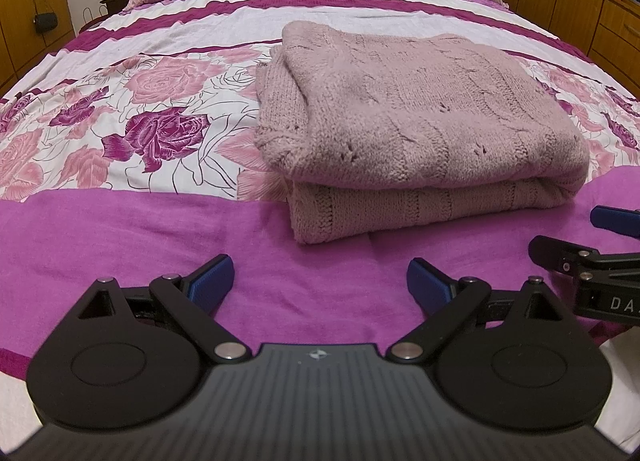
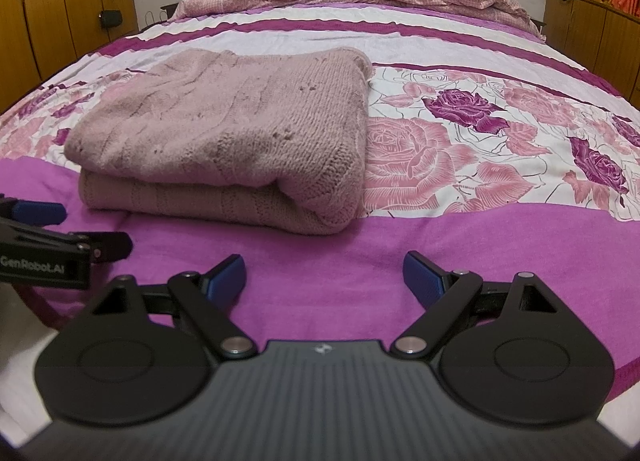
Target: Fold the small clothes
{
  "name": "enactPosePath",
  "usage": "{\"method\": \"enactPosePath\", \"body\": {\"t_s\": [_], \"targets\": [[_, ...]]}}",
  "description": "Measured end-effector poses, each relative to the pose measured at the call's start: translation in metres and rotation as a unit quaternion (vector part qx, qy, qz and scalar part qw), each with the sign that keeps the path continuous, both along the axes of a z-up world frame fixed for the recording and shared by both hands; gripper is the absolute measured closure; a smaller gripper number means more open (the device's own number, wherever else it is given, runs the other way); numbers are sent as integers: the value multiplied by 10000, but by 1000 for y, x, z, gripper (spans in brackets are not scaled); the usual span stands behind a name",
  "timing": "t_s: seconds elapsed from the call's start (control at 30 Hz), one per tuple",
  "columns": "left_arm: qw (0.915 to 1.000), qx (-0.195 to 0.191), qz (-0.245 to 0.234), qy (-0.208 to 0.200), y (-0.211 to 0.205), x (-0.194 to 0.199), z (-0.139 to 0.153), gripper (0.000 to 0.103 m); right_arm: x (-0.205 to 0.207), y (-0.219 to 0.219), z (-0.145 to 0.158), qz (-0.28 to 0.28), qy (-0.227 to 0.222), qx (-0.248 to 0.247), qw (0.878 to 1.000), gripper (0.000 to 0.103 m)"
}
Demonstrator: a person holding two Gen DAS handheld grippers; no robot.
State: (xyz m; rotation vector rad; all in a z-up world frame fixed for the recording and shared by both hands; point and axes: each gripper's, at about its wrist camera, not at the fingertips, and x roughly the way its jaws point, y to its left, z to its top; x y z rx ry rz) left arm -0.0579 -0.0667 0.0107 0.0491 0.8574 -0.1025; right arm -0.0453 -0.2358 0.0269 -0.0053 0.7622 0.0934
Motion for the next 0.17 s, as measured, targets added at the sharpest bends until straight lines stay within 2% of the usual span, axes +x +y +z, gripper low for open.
{"method": "enactPosePath", "body": {"t_s": [0.17], "targets": [[10000,8,-1,1,0,0,0,6,-1,0,1,-2,-15,44,10000,16]]}}
